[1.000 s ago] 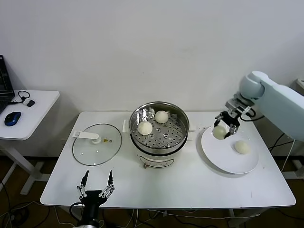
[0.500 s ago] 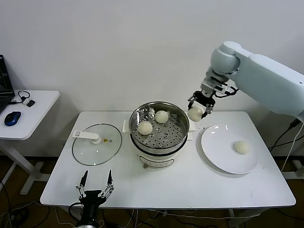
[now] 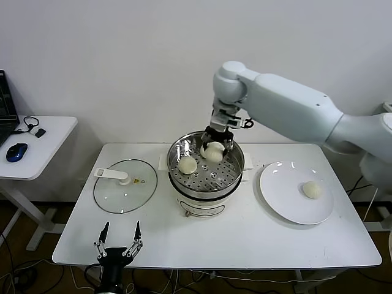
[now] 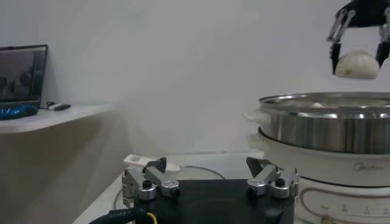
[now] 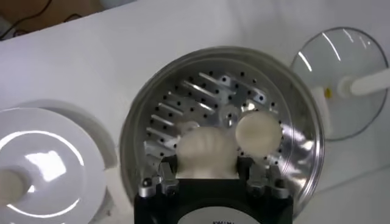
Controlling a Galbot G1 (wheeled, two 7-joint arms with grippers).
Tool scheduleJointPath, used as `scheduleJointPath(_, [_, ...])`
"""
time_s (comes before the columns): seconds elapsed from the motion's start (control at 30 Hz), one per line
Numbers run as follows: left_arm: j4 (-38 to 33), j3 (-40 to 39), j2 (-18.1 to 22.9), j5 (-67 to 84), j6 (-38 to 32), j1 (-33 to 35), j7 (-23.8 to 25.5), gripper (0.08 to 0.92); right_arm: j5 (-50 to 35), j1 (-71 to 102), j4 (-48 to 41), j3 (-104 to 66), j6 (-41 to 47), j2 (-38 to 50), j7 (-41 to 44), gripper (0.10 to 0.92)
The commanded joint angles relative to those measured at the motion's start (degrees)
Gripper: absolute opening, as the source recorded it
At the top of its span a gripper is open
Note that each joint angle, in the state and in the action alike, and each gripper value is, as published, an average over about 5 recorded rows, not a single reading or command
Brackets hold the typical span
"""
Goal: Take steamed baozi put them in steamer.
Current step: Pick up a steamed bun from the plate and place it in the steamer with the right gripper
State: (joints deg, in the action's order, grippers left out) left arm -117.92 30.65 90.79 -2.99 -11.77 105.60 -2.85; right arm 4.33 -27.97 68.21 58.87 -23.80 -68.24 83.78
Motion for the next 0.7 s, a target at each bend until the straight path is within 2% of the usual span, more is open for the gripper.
scheduleJointPath(0.03, [0.17,-0.01,0.06,0.00,0.22,-0.06,-0.03,0.823,1.69,3.14,-1.15,1.76,-1.58,-5.54,-0.16,0.636])
scheduleJointPath(0.7, [0.30,0.02,0.22,0.00,0.21,0.11,-0.03,0.823,2.49,5.30,0.07,4.40,-2.51,-5.41,-0.64,0.636])
